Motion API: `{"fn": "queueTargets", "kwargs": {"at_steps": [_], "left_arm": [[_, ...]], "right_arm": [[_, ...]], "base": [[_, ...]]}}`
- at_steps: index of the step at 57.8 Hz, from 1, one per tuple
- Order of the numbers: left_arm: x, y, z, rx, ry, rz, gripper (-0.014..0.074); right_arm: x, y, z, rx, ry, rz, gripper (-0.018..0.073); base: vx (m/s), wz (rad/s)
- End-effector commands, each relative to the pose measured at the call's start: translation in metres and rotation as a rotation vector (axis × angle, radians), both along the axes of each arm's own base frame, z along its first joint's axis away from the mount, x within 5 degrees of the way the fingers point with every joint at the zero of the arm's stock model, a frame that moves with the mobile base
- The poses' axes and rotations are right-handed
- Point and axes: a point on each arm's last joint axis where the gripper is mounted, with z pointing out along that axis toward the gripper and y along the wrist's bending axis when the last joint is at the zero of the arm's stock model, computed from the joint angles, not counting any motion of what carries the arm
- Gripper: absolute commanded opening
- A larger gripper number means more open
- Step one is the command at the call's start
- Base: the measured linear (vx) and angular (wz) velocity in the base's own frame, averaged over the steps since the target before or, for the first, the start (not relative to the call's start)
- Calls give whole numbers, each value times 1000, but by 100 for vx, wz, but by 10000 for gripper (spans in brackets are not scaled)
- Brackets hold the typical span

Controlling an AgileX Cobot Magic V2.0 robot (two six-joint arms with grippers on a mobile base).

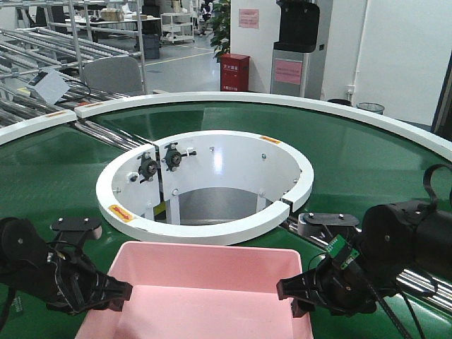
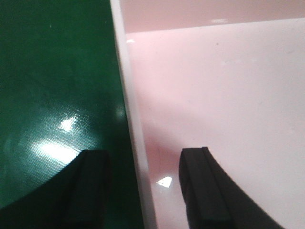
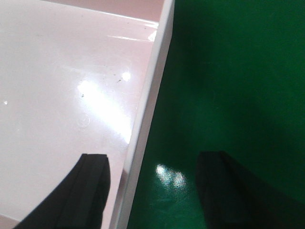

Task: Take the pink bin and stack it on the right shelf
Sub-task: 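Lower both grippers onto opposite side walls of the pink bin, then close both grippers on the bin walls and lift the bin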

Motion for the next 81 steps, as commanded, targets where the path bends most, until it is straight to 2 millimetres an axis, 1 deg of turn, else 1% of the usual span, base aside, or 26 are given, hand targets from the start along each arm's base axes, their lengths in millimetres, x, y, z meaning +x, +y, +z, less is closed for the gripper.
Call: {"fn": "queueTargets", "kwargs": {"at_steps": [1,9,14,17,19,24,30,32,36,39,44,50,58,61,65,71,74,81], "left_arm": [[5,-3,20,-32,-91,21,442],[5,-3,19,-31,-87,21,395],[5,-3,19,-31,-87,21,364],[4,-3,19,-31,-82,19,342],[4,-3,19,-31,-80,19,323],[3,-3,18,-31,-69,16,261],[2,-4,18,-38,-56,16,136],[1,-5,19,-50,-49,24,87],[0,-6,23,-74,-47,34,-3],[-3,-6,31,-102,-63,45,-10],[-10,-6,51,-138,-114,53,-8],[-24,-3,80,-159,-192,47,-6],[-48,2,117,-179,-279,27,-5],[-58,4,129,-180,-311,19,-3],[-72,8,145,-182,-350,14,-1],[-87,11,157,-170,-375,-3,-1],[-92,12,160,-164,-376,-9,-1],[-98,14,162,-157,-358,-7,-1]], "right_arm": [[6,2,16,29,-88,-4,445],[12,4,0,25,-50,-8,440],[14,6,-5,34,-35,-14,414],[15,7,-8,41,-26,-14,382],[15,8,-9,49,-25,-13,347],[14,12,-9,62,-22,6,224],[11,19,-9,51,-26,47,32],[10,22,-9,47,-28,66,-15],[6,29,-7,40,-29,97,-14],[3,33,-4,32,-35,116,-12],[-3,35,6,19,-57,134,-10],[-11,30,25,10,-100,126,-10],[-28,20,65,24,-209,111,-8],[-39,15,83,37,-256,101,-8],[-51,10,103,52,-308,93,-8],[-72,1,128,87,-373,75,-8],[-80,-2,137,98,-392,70,-8],[-93,-7,148,116,-409,63,-8]], "base": [[0,0],[0,0],[0,0],[0,0],[0,0],[0,0],[0,0],[0,0],[0,0],[0,0],[0,0],[0,0],[0,0],[0,0],[0,0],[0,0],[0,0],[0,0]]}}
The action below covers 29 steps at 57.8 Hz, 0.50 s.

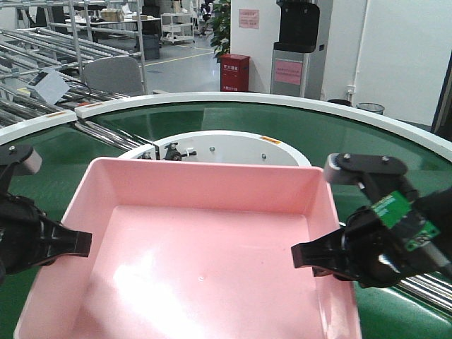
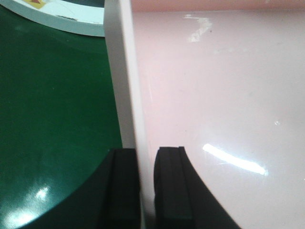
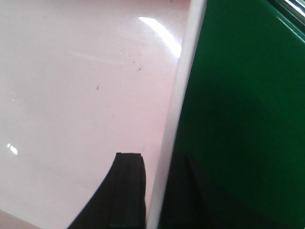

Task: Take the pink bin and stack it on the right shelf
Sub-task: 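Close both grippers on the bin walls and lift the bin, then carry the held pink bin while the base drives to the table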

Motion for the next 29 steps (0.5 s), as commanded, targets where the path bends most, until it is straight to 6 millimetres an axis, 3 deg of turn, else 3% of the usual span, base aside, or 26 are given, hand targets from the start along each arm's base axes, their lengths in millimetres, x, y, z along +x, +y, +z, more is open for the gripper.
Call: {"fn": "queueTargets", "kwargs": {"at_steps": [1,29], "left_arm": [[-7,1,23,-30,-94,10,-1],[-9,-1,24,-67,-74,4,-1]], "right_arm": [[-12,-6,31,29,-145,18,-8],[-19,-8,36,45,-142,14,-8]], "base": [[0,0],[0,0]]}}
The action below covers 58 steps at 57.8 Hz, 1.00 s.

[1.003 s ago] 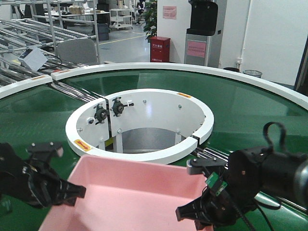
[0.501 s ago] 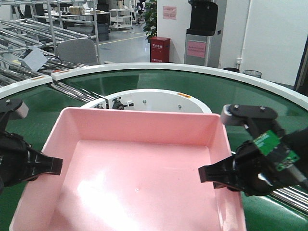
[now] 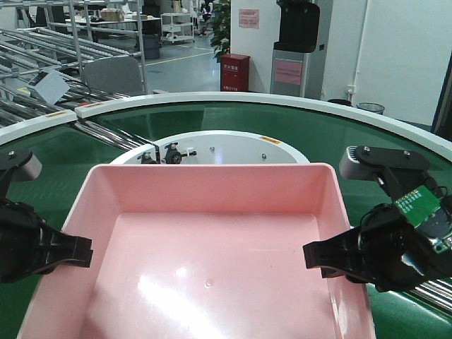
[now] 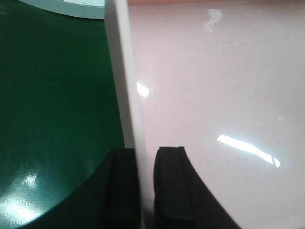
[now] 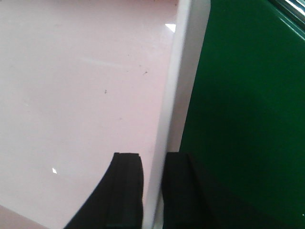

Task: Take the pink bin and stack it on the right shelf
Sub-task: 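Carry the held pink bin while the base drives to the table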

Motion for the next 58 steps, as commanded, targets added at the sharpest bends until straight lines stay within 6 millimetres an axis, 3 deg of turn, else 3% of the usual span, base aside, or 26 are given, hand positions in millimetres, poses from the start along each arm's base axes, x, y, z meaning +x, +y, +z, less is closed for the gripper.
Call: {"fn": "queueTargets", "kwargs": {"at_steps": [1,58], "left_arm": [[-4,1,25,-48,-121,18,-1],[-4,1,25,-48,-121,19,-1]], "right_arm": [[-4,-3,25,24,-142,21,-8],[-4,-3,24,19,-143,20,-8]], "base": [[0,0],[-2,-5]]}}
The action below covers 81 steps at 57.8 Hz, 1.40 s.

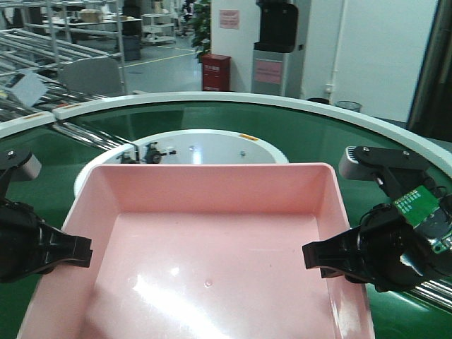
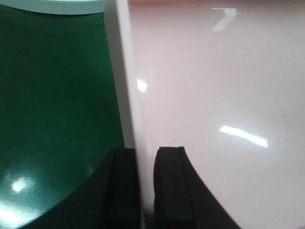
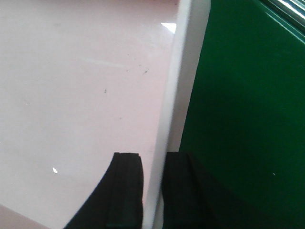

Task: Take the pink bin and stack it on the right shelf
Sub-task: 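Carry the held pink bin while the base drives to the table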

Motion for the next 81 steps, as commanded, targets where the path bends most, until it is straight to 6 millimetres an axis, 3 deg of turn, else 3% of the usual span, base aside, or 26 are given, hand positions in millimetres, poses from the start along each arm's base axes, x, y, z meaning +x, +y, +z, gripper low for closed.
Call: {"fn": "queueTargets", "kwargs": {"at_steps": [1,81], "left_arm": [[-3,1,25,-47,-122,19,-1],[-3,1,25,-47,-122,19,-1]], "right_arm": [[-4,-4,24,18,-143,20,-8],[-4,-4,24,13,-141,20,-8]], "base": [[-12,-34],[-14,-57]]}}
